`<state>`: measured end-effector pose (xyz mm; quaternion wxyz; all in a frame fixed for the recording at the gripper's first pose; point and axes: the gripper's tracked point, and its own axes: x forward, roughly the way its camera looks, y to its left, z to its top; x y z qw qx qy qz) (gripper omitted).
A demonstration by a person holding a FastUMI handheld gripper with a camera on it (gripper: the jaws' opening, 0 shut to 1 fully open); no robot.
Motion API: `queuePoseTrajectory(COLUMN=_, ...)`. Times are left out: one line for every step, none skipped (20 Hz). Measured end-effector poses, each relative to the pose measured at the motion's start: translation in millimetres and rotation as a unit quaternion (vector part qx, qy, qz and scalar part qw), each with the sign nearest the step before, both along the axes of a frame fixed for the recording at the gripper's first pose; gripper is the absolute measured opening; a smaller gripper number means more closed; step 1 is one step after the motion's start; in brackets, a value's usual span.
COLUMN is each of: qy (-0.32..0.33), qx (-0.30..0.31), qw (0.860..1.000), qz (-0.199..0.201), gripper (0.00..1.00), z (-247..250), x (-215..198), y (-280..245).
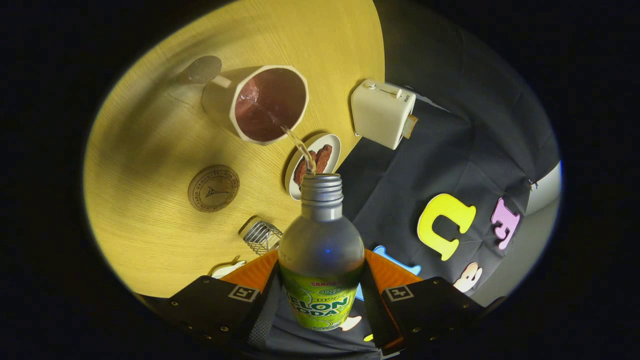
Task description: Take the bottle from table, then pour the juice into the cup, finally place the bottle on the coaster
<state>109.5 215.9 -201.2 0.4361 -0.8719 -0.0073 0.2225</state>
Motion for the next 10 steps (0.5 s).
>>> queuePoseTrajectory(qy=0.000, qx=-0.003, qw=1.000, qz=0.000, gripper=0.77, z=-1, x=0, y=1)
queuePoseTrajectory(qy=0.001, qx=-0.006, qw=1.000, qz=0.000, gripper=0.77, z=-2, x=0, y=1)
queuePoseTrajectory(qy=0.001, qx=-0.009, qw=1.000, qz=0.001, gripper=0.77, z=-3, x=1, y=2)
queuePoseTrajectory(qy=0.002, qx=-0.011, qw=1.000, qz=0.002, gripper=0.77, z=-3, x=0, y=3)
queuePoseTrajectory(qy=0.003, qx=-0.013, qw=1.000, qz=0.002, gripper=0.77, z=-5, x=0, y=3)
queuePoseTrajectory(qy=0.004, qx=-0.015, qw=1.000, qz=0.004, gripper=0.77, z=-7, x=-1, y=5)
queuePoseTrajectory(qy=0.004, qx=-0.018, qw=1.000, qz=0.004, gripper=0.77, z=-8, x=-1, y=5)
queuePoseTrajectory(qy=0.005, qx=-0.019, qw=1.000, qz=0.006, gripper=0.77, z=-9, x=-1, y=7)
queuePoseTrajectory(qy=0.007, qx=-0.021, qw=1.000, qz=0.006, gripper=0.77, z=-10, x=-1, y=7)
queuePoseTrajectory(qy=0.008, qx=-0.022, qw=1.000, qz=0.008, gripper=0.77, z=-11, x=-2, y=8)
